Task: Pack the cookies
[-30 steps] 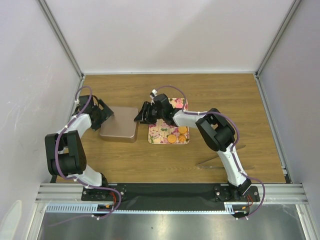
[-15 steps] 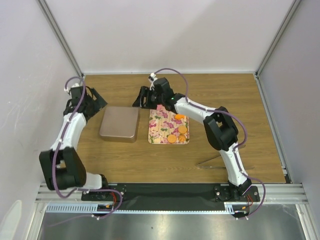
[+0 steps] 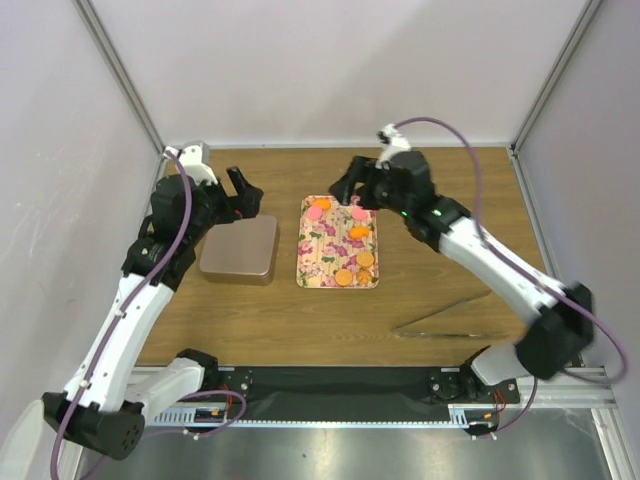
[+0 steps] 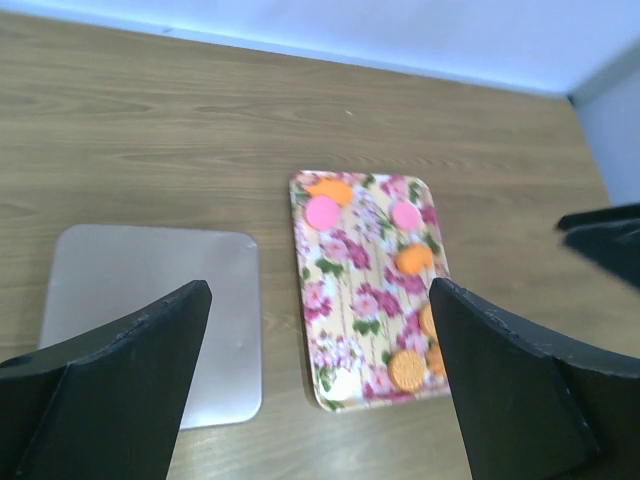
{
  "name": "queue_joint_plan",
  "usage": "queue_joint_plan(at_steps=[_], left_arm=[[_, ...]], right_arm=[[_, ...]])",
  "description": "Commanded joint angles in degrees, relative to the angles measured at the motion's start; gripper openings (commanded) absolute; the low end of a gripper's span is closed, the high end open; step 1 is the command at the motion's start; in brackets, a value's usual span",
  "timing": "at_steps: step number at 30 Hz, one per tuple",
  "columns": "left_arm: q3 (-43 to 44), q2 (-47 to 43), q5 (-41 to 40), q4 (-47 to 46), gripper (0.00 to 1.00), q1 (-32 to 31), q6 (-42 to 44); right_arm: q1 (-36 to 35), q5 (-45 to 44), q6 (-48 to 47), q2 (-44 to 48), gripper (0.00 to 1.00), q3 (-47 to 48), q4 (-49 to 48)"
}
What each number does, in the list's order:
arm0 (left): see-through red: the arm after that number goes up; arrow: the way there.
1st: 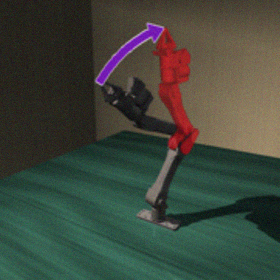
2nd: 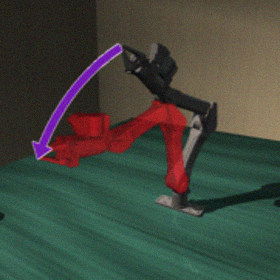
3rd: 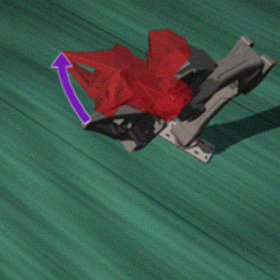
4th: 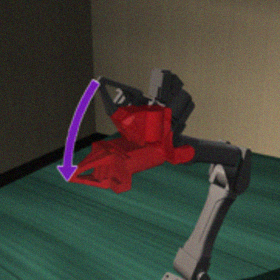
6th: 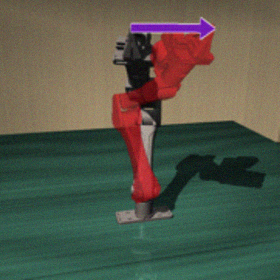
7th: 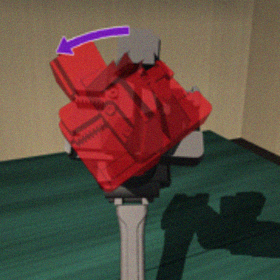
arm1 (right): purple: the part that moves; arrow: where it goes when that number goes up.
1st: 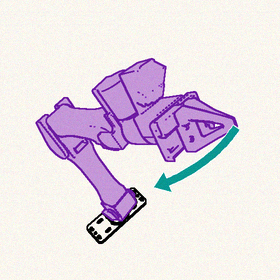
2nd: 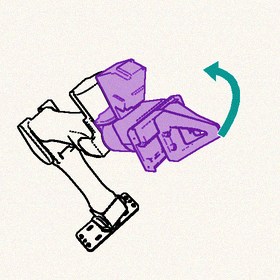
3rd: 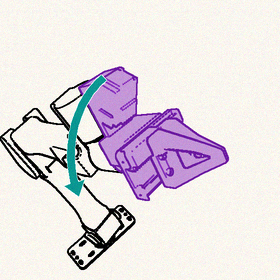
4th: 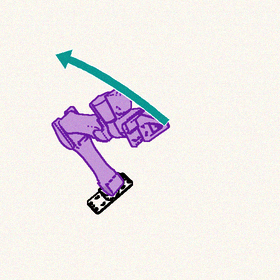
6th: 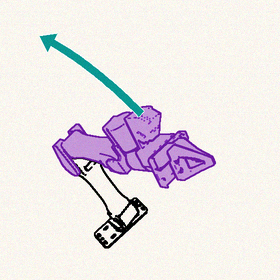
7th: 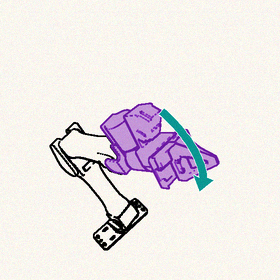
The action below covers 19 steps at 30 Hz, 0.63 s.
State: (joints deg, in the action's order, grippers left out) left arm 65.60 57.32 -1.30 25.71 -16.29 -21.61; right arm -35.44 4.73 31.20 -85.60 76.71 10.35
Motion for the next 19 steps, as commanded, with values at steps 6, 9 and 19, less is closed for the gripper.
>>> queue_joint_plan(at_steps=[6, 9, 19], left_arm=[[-9.8, -10.9, 5.0, -0.5, 0.98, -3.2, 5.5], [-13.5, -13.0, 6.0, -2.2, 0.98, -3.2, 5.0], [-16.4, -15.6, 5.8, -2.2, 0.98, -3.2, 5.4]], right_arm=[[-0.1, -19.1, -3.1, 24.0, 1.0, -16.1, 6.0], [-0.1, -21.8, -2.8, 28.1, 1.0, -17.8, 8.9], [-0.2, -24.7, -2.4, 31.3, 1.0, -20.8, 8.2]])
